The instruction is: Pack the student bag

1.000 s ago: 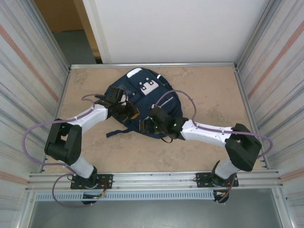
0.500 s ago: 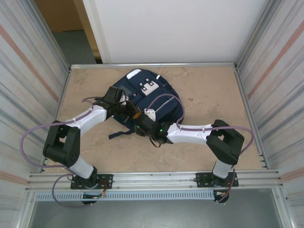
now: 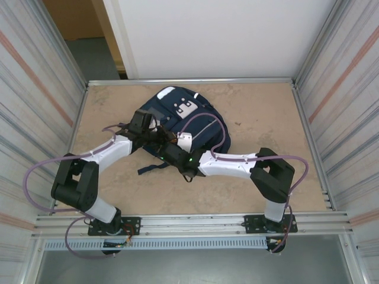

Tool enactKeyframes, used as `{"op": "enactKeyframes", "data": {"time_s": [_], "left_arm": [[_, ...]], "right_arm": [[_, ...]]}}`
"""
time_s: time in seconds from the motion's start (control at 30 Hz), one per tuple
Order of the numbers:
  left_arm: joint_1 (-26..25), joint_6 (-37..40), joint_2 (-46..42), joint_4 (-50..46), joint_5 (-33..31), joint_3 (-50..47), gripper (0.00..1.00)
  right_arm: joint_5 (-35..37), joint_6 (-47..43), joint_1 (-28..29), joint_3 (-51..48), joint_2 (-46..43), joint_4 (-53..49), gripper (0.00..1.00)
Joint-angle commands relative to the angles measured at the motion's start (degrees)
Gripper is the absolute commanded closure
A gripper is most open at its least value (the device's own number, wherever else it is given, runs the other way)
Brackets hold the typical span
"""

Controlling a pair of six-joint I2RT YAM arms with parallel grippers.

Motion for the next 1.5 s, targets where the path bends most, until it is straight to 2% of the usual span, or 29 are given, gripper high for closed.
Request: {"op": "enactKeyframes", "data": {"time_s": [0.0, 0.1, 0.2, 0.3, 0.4, 0.53, 0.6, 0.7, 0.77, 0.97, 1.1, 1.23, 1.33, 1.37, 1.43, 1.47], "left_arm": [[-0.77, -0.76, -3.42, 0.08, 2.84, -0.18, 1.00], [-0.71, -0.60, -3.31, -0.34, 2.86, 0.16, 1.00], [-0.79, -0.43, -3.35, -0.76, 2.54, 0.11, 1.00], [-0.49, 0.74, -3.42, -2.13, 1.88, 0.11, 1.00], [0.70, 1.79, -3.23, -2.84, -0.08, -0.66, 1.00], [3.52, 7.09, 0.83, -4.30, -2.52, 0.49, 1.00], [5.17, 9.33, 3.89, -4.56, -0.06, 1.73, 1.00], [6.82, 8.12, 7.23, 3.36, 6.34, 0.85, 1.00], [7.37, 7.88, 8.19, 5.21, 8.35, 0.80, 1.00], [9.06, 14.61, 8.94, -2.89, 5.05, 4.04, 1.00], [12.12, 15.19, 9.71, -4.45, 4.89, 4.37, 1.00], [15.12, 17.68, 12.41, -6.06, 9.26, 6.76, 1.00], [16.38, 21.70, 13.87, -11.83, 6.54, 10.91, 1.00], [16.67, 23.28, 14.56, -14.37, 5.68, 12.95, 0.93], [17.09, 25.22, 14.91, -17.69, 4.60, 16.48, 0.73], [17.35, 25.61, 14.40, -18.78, 4.04, 17.51, 0.68]], "right_arm": [[4.83, 7.40, -1.31, -0.19, 1.16, -3.79, 0.56], [4.90, 9.91, -2.02, -1.31, 1.55, -3.24, 0.62], [3.64, 8.94, -2.75, -1.48, 0.86, -2.99, 0.76], [2.35, 7.04, -3.05, -2.52, -0.96, -3.24, 0.86], [-5.06, 6.92, -4.75, -4.75, -3.95, -3.72, 0.93], [-10.84, 1.64, -4.55, -7.90, -6.53, -4.97, 1.00], [-13.62, -0.12, -4.68, -8.87, -7.02, -6.17, 1.00], [-14.68, -1.79, -5.33, -11.26, -8.84, -7.88, 1.00], [-16.32, -3.07, -6.39, -12.85, -10.25, -8.11, 1.00], [-21.57, -8.65, -11.64, -14.34, -14.90, -11.71, 1.00], [-24.21, -18.88, -14.49, -13.17, -15.98, -13.43, 1.00], [-23.68, -28.28, -15.22, -11.41, -15.23, -13.45, 1.00], [-27.73, -34.97, -13.48, -7.26, -13.48, -12.85, 1.00], [-28.76, -36.42, -11.81, -5.67, -12.65, -11.56, 1.00], [-30.70, -37.07, -9.16, -3.51, -10.84, -7.45, 1.00], [-31.99, -36.22, -8.41, -2.19, -9.52, -5.78, 1.00]]}}
